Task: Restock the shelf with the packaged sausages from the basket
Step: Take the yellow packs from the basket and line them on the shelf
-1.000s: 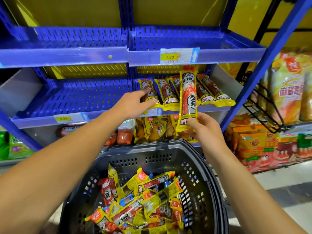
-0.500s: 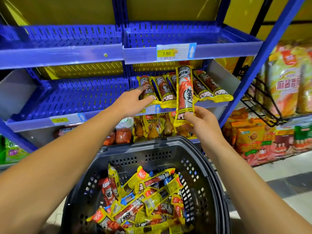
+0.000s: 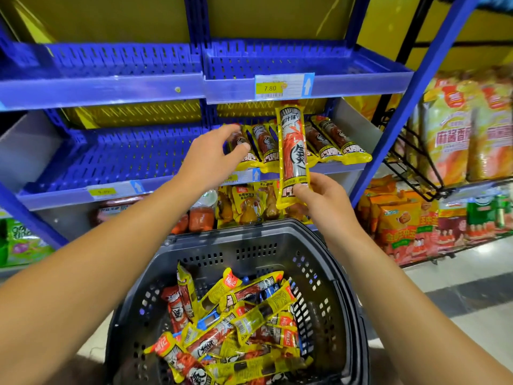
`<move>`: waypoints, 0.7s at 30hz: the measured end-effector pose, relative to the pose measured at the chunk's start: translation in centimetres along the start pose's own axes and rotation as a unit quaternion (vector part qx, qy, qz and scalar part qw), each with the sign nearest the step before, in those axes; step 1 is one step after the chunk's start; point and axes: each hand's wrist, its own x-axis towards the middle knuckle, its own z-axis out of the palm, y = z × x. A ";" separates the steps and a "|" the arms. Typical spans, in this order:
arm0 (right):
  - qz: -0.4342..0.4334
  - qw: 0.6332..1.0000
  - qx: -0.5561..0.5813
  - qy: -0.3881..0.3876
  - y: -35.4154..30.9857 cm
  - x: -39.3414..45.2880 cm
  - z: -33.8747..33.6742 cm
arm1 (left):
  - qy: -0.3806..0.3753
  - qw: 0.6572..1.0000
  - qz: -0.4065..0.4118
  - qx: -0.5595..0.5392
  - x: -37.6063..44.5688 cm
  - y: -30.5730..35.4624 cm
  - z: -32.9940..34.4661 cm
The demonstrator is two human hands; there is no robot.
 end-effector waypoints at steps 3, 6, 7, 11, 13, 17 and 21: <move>-0.019 0.999 -0.017 -0.029 0.0 -1.8 1.4 | -0.009 0.996 -0.006 -0.083 -2.8 0.9 -0.1; -0.039 0.996 -0.042 -0.067 -0.1 -3.2 3.6 | -0.048 0.985 -0.045 -0.160 -5.2 0.4 0.0; -0.045 0.995 -0.046 -0.082 0.0 -3.4 4.4 | -0.054 0.978 -0.060 -0.194 -5.9 0.1 -0.1; -0.089 0.983 -0.102 -0.125 -0.1 -3.6 6.8 | -0.026 0.944 -0.108 -0.310 -7.4 -1.2 -0.9; -0.119 0.974 -0.151 -0.123 -0.7 -3.3 7.6 | -0.009 0.933 -0.130 -0.335 -7.7 -1.7 -1.8; -0.146 0.961 -0.228 -0.049 -1.8 -1.8 8.4 | 0.042 0.960 -0.138 -0.241 -6.2 -4.4 -3.8; -0.192 0.945 -0.264 0.019 -2.4 0.8 8.0 | 0.083 0.985 -0.147 -0.016 -2.8 -6.3 -5.2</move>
